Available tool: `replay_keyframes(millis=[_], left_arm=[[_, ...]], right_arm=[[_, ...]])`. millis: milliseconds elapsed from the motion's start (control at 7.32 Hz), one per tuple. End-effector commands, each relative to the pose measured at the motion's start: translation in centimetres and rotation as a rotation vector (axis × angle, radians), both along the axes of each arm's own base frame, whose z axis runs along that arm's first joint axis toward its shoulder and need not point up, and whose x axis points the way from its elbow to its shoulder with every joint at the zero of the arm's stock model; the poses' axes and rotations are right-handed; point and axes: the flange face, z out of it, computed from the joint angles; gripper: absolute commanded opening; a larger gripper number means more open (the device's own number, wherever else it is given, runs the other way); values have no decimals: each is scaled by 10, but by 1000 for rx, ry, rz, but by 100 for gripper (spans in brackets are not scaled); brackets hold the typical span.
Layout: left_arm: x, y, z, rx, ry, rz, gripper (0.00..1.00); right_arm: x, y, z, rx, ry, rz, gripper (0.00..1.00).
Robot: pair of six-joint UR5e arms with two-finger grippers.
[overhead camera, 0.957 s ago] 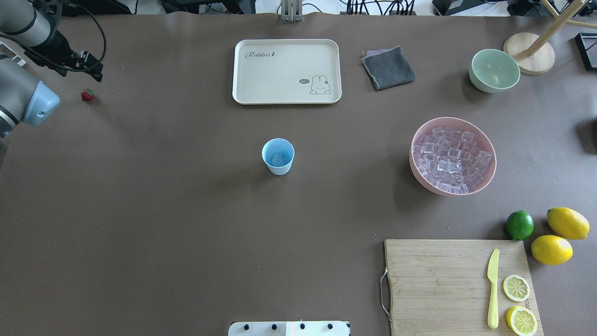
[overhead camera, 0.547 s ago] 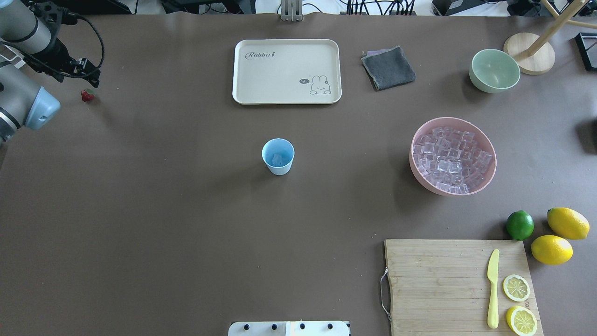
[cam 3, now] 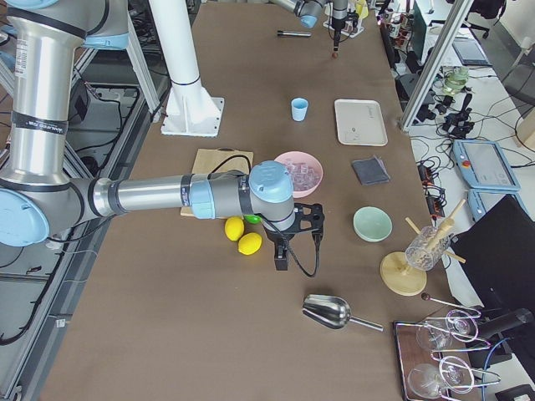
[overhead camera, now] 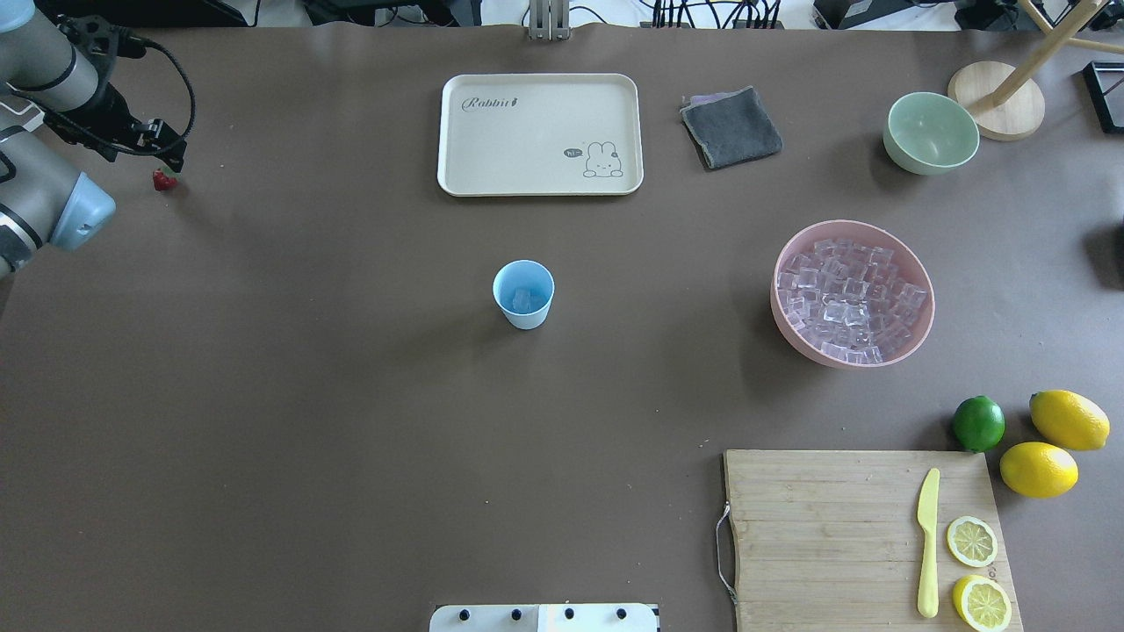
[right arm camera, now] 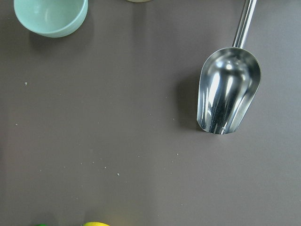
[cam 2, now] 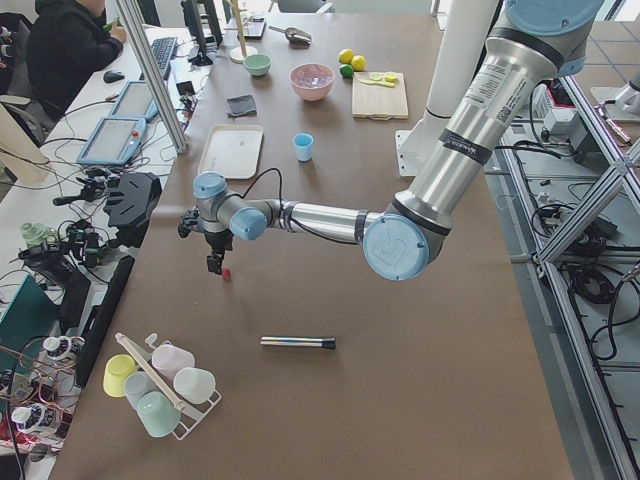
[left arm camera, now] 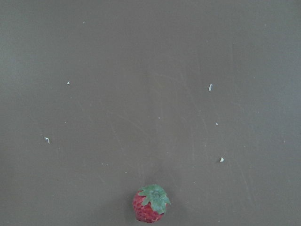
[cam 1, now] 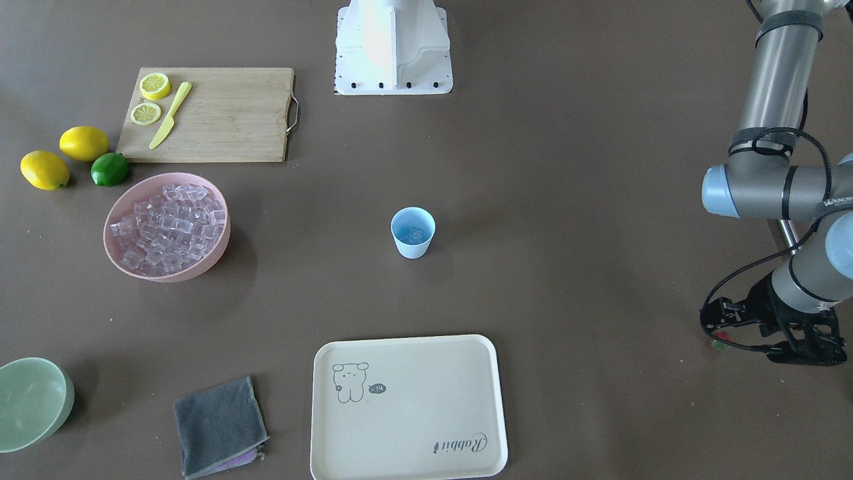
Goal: Mash ice and strawberries in cup
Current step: 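Close the left gripper on the strawberry and lift it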
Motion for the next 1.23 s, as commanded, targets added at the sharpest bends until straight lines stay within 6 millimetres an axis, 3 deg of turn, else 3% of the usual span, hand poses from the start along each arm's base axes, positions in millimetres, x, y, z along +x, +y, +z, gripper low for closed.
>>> replay_keyframes(millis=[0, 410, 1093], left_arm=[[13, 1, 13, 13, -6, 9, 99], [17, 2, 11, 47, 12, 12, 99], [22, 1, 10, 51, 7, 15, 97]], right_arm=[[7, 2, 2, -6, 10, 16, 100], [8, 3, 11, 12, 94, -11, 100], [8, -5, 16, 6, 87, -14, 100]])
